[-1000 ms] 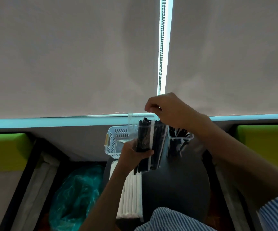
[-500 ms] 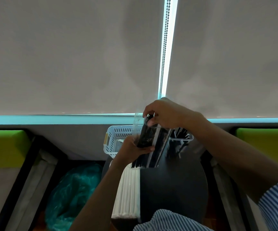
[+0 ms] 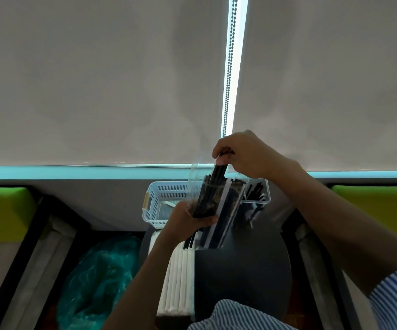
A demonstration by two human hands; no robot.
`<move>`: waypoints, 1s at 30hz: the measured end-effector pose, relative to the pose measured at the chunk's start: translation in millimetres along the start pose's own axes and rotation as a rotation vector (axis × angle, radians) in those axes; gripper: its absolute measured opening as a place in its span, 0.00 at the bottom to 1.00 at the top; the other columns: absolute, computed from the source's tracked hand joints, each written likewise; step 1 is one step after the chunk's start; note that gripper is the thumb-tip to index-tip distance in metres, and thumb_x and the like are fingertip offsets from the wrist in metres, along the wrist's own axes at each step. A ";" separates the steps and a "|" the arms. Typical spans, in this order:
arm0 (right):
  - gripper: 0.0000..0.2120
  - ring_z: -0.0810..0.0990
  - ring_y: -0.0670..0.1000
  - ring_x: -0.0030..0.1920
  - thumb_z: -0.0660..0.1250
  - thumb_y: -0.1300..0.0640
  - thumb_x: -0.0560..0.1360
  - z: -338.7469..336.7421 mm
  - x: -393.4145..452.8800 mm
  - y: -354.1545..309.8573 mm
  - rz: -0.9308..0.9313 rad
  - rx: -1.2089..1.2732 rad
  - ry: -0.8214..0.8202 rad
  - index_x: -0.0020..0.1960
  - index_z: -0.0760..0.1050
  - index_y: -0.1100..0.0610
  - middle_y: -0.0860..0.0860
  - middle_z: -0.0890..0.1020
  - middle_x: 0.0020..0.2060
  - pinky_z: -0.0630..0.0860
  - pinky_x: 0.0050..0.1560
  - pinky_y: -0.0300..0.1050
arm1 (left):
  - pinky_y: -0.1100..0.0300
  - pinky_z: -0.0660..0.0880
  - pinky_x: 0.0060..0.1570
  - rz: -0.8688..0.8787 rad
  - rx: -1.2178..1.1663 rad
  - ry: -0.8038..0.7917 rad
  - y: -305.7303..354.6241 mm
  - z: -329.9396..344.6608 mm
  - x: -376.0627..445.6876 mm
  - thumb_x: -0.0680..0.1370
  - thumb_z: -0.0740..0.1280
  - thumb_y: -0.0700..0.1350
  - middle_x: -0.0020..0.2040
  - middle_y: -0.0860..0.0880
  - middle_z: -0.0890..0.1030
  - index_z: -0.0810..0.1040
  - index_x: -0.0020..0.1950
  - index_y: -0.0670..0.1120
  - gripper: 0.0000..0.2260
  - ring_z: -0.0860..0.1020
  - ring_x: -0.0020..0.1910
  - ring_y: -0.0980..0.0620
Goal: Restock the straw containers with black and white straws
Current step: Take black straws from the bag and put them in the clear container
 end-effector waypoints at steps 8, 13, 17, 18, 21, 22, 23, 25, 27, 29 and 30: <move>0.18 0.82 0.42 0.41 0.71 0.49 0.77 7.6 -16.0 15.8 0.159 0.225 0.081 0.63 0.76 0.55 0.46 0.85 0.47 0.75 0.45 0.37 | 0.59 0.83 0.47 -0.030 -0.080 0.085 5.4 -4.6 -1.1 0.74 0.76 0.42 0.47 0.50 0.87 0.84 0.53 0.42 0.09 0.86 0.47 0.55; 0.15 0.83 0.53 0.46 0.69 0.47 0.78 22.3 -19.4 16.0 0.187 0.260 0.072 0.52 0.81 0.60 0.53 0.85 0.44 0.79 0.54 0.50 | 0.66 0.80 0.43 -0.038 -0.053 0.062 12.4 0.3 -2.9 0.73 0.76 0.40 0.42 0.61 0.85 0.82 0.49 0.53 0.09 0.85 0.45 0.61; 0.07 0.84 0.49 0.46 0.69 0.53 0.79 28.1 -20.6 13.9 0.200 0.399 0.079 0.49 0.82 0.56 0.48 0.86 0.43 0.78 0.49 0.45 | 0.62 0.82 0.46 -0.053 -0.049 0.076 8.5 2.5 -6.9 0.74 0.76 0.40 0.44 0.56 0.86 0.83 0.51 0.48 0.08 0.85 0.46 0.58; 0.06 0.85 0.49 0.47 0.68 0.55 0.79 29.1 -20.7 13.5 0.198 0.430 0.081 0.50 0.81 0.57 0.47 0.86 0.43 0.78 0.50 0.44 | 0.62 0.82 0.46 -0.058 -0.050 0.077 7.9 3.5 -7.6 0.74 0.76 0.40 0.45 0.55 0.86 0.83 0.52 0.47 0.08 0.85 0.46 0.58; 0.03 0.84 0.40 0.44 0.68 0.59 0.80 33.3 -22.8 11.4 0.196 0.485 0.073 0.50 0.80 0.57 0.44 0.85 0.40 0.77 0.47 0.38 | 0.62 0.82 0.48 -0.061 -0.059 0.070 8.0 6.9 -8.9 0.74 0.76 0.40 0.46 0.55 0.86 0.83 0.52 0.46 0.09 0.85 0.48 0.58; 0.03 0.84 0.40 0.44 0.67 0.60 0.80 33.5 -23.8 12.2 0.203 0.517 0.083 0.51 0.79 0.58 0.45 0.86 0.40 0.77 0.47 0.38 | 0.62 0.82 0.49 -0.058 -0.051 0.070 8.5 7.6 -8.8 0.74 0.76 0.41 0.47 0.54 0.86 0.83 0.53 0.46 0.09 0.85 0.48 0.58; 0.03 0.85 0.42 0.45 0.67 0.61 0.80 32.8 -25.0 13.5 0.212 0.562 0.096 0.51 0.79 0.59 0.46 0.86 0.41 0.79 0.48 0.39 | 0.62 0.81 0.49 -0.055 -0.041 0.071 9.0 8.1 -8.6 0.74 0.76 0.41 0.48 0.53 0.86 0.83 0.53 0.46 0.09 0.85 0.48 0.58; 0.04 0.86 0.46 0.47 0.66 0.62 0.81 32.9 -27.8 15.2 0.228 0.673 0.107 0.52 0.79 0.61 0.51 0.87 0.44 0.81 0.48 0.39 | 0.62 0.82 0.49 -0.062 -0.030 0.069 8.2 8.8 -8.3 0.74 0.75 0.42 0.47 0.53 0.86 0.83 0.52 0.46 0.08 0.85 0.48 0.58; 0.06 0.86 0.47 0.48 0.67 0.60 0.80 33.4 -30.0 14.3 0.232 0.708 0.098 0.55 0.78 0.60 0.52 0.86 0.47 0.82 0.48 0.39 | 0.63 0.81 0.48 -0.071 -0.026 0.054 7.5 10.7 -8.5 0.74 0.75 0.42 0.46 0.54 0.86 0.83 0.51 0.48 0.07 0.85 0.47 0.59; 0.07 0.85 0.49 0.48 0.70 0.57 0.78 34.2 -30.9 14.3 0.230 0.643 0.088 0.55 0.79 0.57 0.51 0.86 0.47 0.82 0.51 0.42 | 0.64 0.81 0.46 -0.074 -0.029 0.045 6.9 12.2 -9.1 0.74 0.75 0.41 0.45 0.55 0.86 0.83 0.50 0.47 0.07 0.85 0.46 0.59; 0.06 0.85 0.49 0.48 0.71 0.57 0.78 35.0 -31.1 13.6 0.224 0.622 0.085 0.53 0.80 0.57 0.51 0.86 0.45 0.81 0.52 0.44 | 0.64 0.81 0.46 -0.076 -0.033 0.045 6.5 12.5 -9.3 0.74 0.76 0.40 0.45 0.55 0.86 0.84 0.50 0.46 0.07 0.85 0.46 0.59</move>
Point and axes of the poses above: each hand's wrist, its own x-axis towards the middle knuckle, its own z-axis out of the palm, y = z × x, the point moved 10 cm from there along x, towards the middle knuckle
